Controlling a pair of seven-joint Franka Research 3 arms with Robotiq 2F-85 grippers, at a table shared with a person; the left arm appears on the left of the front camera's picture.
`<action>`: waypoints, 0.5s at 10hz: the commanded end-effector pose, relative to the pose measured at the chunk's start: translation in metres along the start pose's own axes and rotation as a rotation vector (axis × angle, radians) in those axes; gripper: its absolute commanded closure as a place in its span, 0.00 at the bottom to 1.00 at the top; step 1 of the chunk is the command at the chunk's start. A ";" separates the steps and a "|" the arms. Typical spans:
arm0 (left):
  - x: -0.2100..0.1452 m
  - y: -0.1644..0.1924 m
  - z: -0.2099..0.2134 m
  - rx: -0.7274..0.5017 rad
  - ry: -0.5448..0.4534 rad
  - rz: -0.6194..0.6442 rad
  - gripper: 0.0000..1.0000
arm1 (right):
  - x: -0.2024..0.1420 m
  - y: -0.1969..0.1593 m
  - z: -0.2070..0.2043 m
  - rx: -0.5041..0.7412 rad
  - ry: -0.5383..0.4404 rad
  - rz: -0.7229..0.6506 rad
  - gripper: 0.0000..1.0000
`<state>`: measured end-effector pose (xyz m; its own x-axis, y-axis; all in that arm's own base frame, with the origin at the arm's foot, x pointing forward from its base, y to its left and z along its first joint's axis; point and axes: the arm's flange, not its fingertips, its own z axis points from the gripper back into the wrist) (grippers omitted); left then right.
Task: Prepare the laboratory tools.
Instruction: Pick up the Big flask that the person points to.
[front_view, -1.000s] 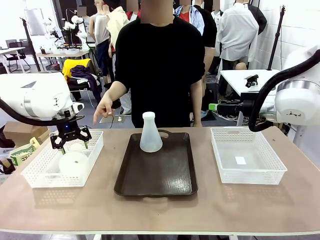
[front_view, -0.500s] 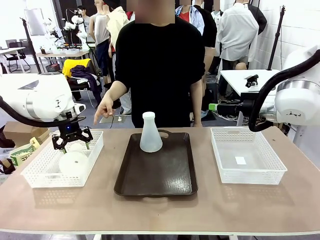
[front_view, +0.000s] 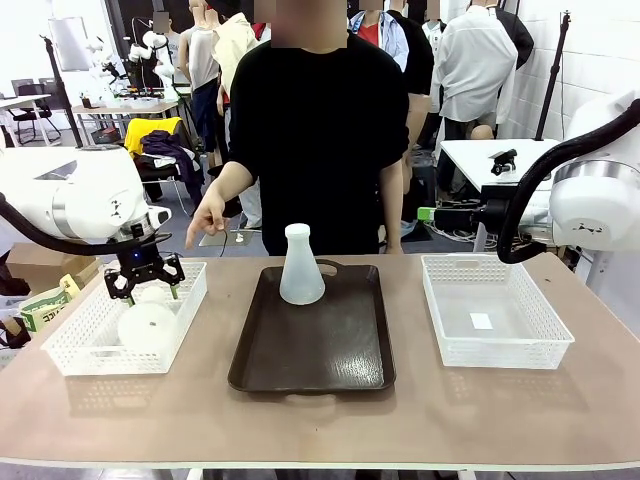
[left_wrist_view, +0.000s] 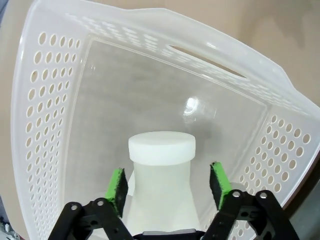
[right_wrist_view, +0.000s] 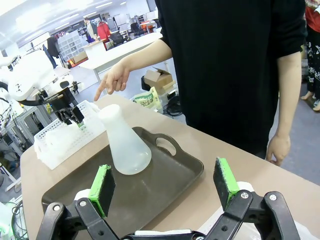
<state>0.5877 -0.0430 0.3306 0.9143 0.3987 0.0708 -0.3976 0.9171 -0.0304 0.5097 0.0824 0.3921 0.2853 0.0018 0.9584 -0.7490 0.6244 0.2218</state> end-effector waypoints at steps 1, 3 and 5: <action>0.005 0.000 -0.005 0.023 -0.020 -0.017 0.58 | 0.000 0.001 0.000 -0.011 0.007 0.000 0.00; 0.004 -0.002 -0.007 0.040 -0.021 -0.021 0.95 | 0.000 0.001 0.000 -0.011 0.007 0.000 0.00; 0.003 -0.003 -0.006 0.058 -0.017 -0.015 1.00 | 0.000 0.001 0.000 -0.011 0.007 0.000 0.00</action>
<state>0.5884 -0.0425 0.3241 0.9224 0.3792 0.0732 -0.3799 0.9250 -0.0041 0.5098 0.0824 0.3921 0.2853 0.0018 0.9584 -0.7490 0.6244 0.2218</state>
